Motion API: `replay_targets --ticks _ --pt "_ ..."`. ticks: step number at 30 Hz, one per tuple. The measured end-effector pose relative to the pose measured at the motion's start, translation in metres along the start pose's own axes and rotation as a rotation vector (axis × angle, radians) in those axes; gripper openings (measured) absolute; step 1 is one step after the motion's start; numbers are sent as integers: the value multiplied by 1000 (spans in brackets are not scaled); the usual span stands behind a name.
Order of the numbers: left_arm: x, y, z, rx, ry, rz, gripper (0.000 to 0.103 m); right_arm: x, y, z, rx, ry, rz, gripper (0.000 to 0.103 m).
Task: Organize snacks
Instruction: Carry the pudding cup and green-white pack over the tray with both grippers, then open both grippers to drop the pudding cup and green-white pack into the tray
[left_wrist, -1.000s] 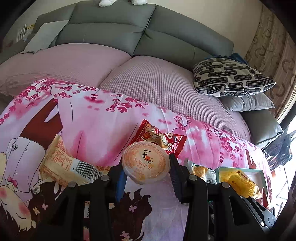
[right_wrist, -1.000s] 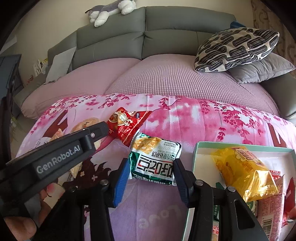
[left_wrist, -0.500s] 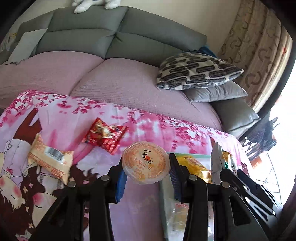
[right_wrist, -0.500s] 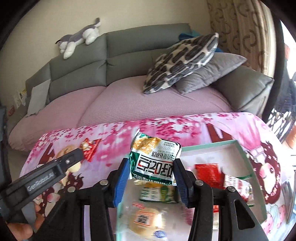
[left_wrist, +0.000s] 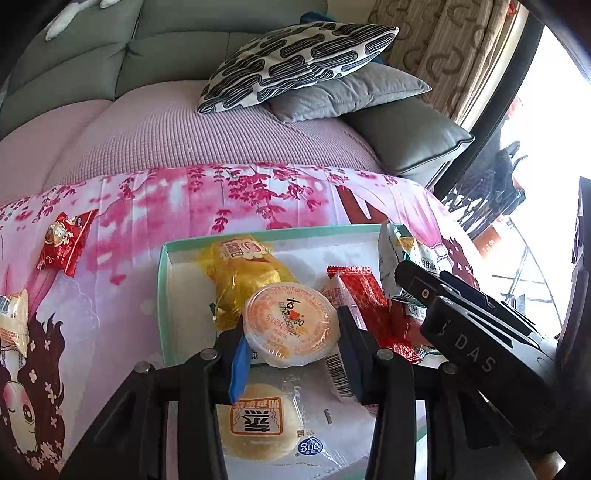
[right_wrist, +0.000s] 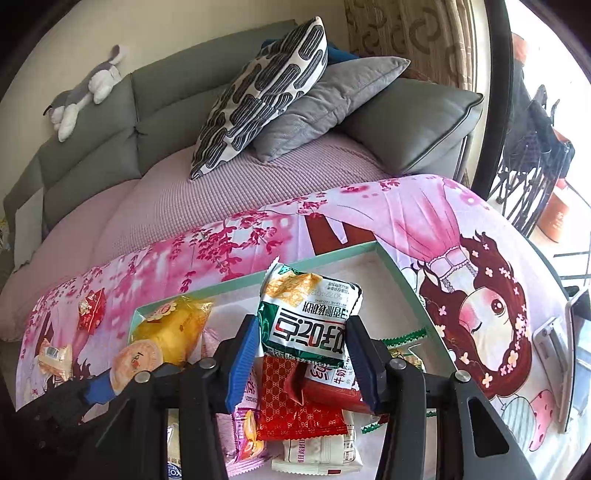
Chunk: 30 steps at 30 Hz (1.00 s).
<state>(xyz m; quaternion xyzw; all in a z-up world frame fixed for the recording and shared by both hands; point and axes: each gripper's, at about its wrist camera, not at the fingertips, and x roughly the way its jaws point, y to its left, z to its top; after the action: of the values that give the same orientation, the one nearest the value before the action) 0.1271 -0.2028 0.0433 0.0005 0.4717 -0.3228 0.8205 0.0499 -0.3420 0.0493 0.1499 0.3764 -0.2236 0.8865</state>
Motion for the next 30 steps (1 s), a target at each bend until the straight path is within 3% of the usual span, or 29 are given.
replay_targets --ticks 5,11,13,16,20,22,26,28,30 --pt "4 3 -3 -24 32 -12 51 1 3 -2 -17 8 -7 54" --pt "-9 12 -6 -46 19 1 60 -2 8 0 -34 9 -11 64" --pt "-19 21 -5 -83 -4 -7 71 -5 11 1 -46 3 -24 79" --pt "-32 40 -4 -135 -33 18 73 -6 17 1 -65 3 -34 86" --pt "-47 76 -7 -218 -70 133 80 -7 28 1 -89 3 -16 93" --pt "-55 100 -11 -271 -95 212 86 -9 36 0 -102 -7 -6 103" --pt "-68 147 -21 -377 -132 342 88 -13 56 -2 -145 -18 26 103" --pt "-76 170 -27 -422 -152 405 98 -14 67 -5 -170 -23 39 103" --pt "-86 188 -31 -467 -180 458 99 -17 80 -7 -190 -35 64 103"
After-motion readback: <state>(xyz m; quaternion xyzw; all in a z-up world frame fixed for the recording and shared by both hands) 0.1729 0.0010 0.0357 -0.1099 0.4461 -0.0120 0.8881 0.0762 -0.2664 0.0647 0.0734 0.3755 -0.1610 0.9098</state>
